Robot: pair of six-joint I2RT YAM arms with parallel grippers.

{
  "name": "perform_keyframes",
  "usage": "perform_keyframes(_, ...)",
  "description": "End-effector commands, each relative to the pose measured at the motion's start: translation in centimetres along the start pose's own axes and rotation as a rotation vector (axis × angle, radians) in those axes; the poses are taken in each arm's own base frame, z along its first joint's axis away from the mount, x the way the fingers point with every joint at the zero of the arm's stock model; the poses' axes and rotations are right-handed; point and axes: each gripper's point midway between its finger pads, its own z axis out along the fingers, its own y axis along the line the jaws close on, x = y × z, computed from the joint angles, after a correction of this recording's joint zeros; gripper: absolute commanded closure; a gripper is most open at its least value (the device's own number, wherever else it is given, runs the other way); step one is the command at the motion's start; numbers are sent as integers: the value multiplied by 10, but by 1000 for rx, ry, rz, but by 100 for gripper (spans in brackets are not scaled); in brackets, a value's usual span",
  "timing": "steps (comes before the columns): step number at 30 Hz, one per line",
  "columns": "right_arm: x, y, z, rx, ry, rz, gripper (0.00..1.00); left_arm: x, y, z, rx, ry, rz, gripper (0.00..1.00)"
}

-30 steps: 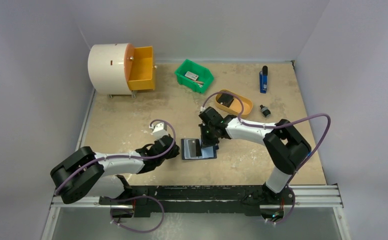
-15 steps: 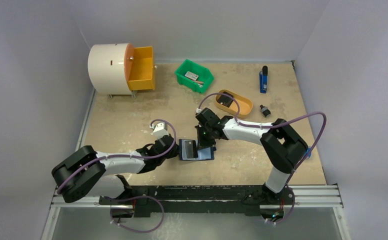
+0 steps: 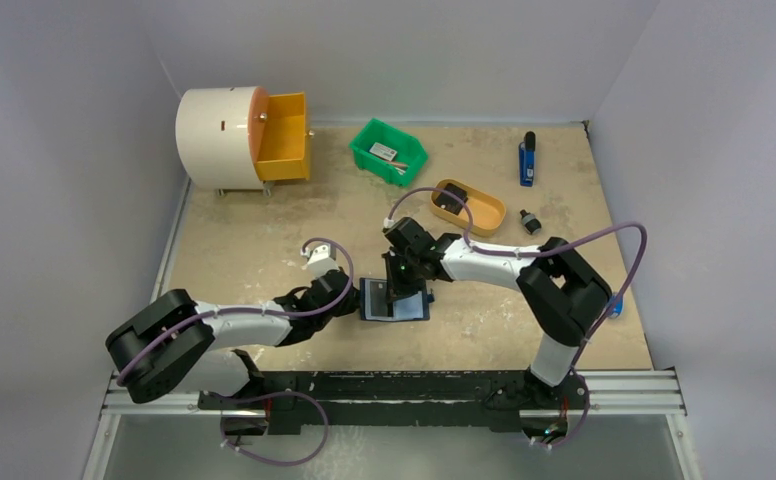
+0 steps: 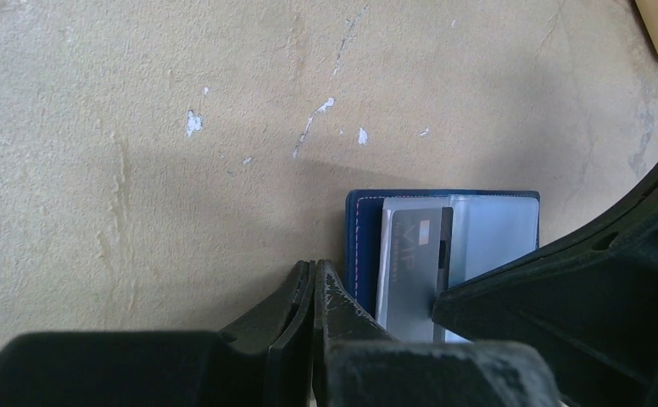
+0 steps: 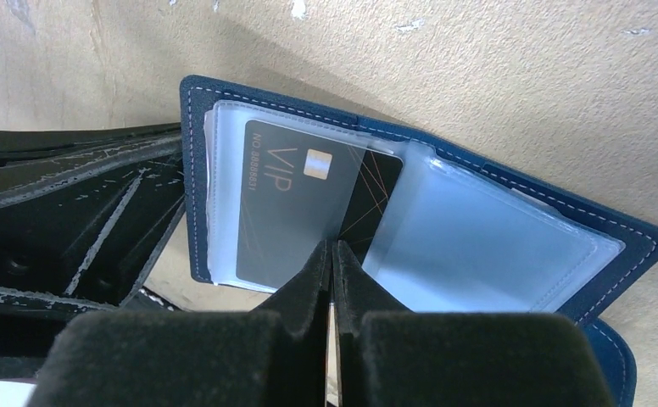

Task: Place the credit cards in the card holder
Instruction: Insert the credit card into the card holder.

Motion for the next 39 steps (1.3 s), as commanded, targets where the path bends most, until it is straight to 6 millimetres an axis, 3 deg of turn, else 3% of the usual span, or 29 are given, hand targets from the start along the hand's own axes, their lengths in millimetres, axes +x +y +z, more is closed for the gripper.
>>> perform_keyframes(1,-10,12,-15,-23,-47,26,98,7,4,0,-19,34,32,100)
perform_keyframes(5,-14,14,-25,-35,-86,64,95,0,10,-4,-50,7,30,100)
perform_keyframes(13,-11,21,-15,-126,-66,168,57,-6,14,-9,-62,-18,29,100)
perform_keyframes(17,-12,19,-13,-150,-68,206,48,-4,14,-9,-61,-12,31,100)
perform_keyframes(39,-8,12,1,-129,-33,211,44,-1,12,-6,-48,-3,30,100)
